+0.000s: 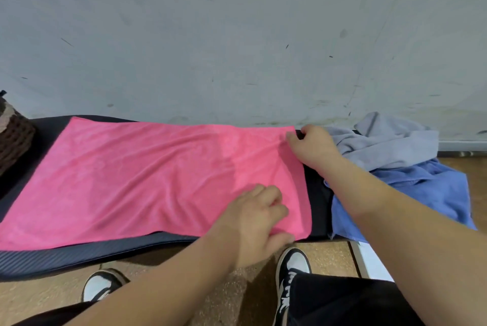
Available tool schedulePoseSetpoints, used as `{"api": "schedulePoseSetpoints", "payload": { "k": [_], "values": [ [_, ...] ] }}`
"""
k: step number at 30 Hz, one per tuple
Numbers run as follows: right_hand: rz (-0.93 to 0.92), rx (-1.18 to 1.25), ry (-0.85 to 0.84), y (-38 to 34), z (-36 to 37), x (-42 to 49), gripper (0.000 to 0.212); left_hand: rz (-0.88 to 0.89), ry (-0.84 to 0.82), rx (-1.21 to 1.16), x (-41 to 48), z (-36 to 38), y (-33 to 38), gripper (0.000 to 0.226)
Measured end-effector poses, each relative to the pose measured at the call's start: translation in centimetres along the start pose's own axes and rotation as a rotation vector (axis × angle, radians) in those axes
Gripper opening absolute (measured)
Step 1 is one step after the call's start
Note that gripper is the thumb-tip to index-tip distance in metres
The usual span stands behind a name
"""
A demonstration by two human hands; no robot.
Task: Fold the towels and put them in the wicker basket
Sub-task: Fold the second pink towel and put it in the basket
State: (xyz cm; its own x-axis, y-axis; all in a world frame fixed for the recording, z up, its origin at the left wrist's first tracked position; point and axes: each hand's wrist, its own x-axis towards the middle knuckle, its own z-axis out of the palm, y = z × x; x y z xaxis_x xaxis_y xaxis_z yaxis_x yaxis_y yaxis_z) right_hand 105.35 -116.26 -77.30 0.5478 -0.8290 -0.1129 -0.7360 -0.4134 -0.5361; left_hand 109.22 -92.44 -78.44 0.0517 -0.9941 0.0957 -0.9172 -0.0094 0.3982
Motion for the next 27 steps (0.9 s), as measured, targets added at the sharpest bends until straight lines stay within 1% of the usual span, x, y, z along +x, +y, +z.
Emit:
{"api": "schedulePoseSetpoints", "payload": {
  "k": [3,6,7,8,9,10,11,12,14,16,19,22,25,27],
  "values": [
    [0.067,-0.148,-0.075,-0.9,-0.2,2.5,0.049,0.025,0.053,-0.005,0.5,1.0,0.5,0.048],
    [0.154,-0.185,-0.08,-1.3,0.4,3.8,0.06,0.036,0.074,0.061,0.8,1.7,1.1,0.055],
    [0.159,-0.185,-0.06,-1.3,0.8,3.9,0.058,0.039,0.079,0.098,0.9,1.9,1.3,0.056],
    [0.15,-0.166,-0.032,-1.2,1.0,3.9,0.049,0.039,0.086,0.118,1.0,2.0,1.6,0.052],
    [0.141,-0.122,0.004,-1.0,1.3,4.1,0.036,0.041,0.105,0.123,1.0,2.1,1.9,0.044],
    [0.14,-0.052,0.041,-0.8,1.4,4.2,0.025,0.043,0.126,0.112,1.1,2.1,2.1,0.034],
    [0.148,0.055,0.072,-0.6,1.6,4.2,0.021,0.042,0.148,0.091,1.1,2.2,2.2,0.024],
    [0.155,0.196,0.087,-0.5,1.8,4.1,0.021,0.027,0.164,0.054,1.2,2.1,2.1,0.021],
    [0.13,0.486,0.09,-0.6,1.7,3.8,0.023,-0.019,0.189,-0.086,1.1,1.8,1.9,0.024],
    [0.084,0.603,0.101,-0.9,1.1,3.3,0.025,-0.081,0.205,-0.31,0.9,0.9,2.0,0.021],
    [0.03,0.64,0.151,-1.4,-0.1,2.6,0.022,-0.297,0.177,-0.613,0.5,-1.3,2.6,0.012],
    [0.0,0.61,0.21,-1.8,-1.7,1.8,0.018,-0.475,0.199,-0.856,-0.1,-3.2,3.5,0.019],
    [-0.001,0.588,0.269,-1.8,-4.1,1.2,0.017,-0.601,0.148,-0.987,0.3,-4.8,5.4,0.02],
    [0.028,0.588,0.297,-1.8,-5.9,0.8,0.019,-0.629,0.119,-1.038,0.9,-5.6,6.9,0.019]
  ]
}}
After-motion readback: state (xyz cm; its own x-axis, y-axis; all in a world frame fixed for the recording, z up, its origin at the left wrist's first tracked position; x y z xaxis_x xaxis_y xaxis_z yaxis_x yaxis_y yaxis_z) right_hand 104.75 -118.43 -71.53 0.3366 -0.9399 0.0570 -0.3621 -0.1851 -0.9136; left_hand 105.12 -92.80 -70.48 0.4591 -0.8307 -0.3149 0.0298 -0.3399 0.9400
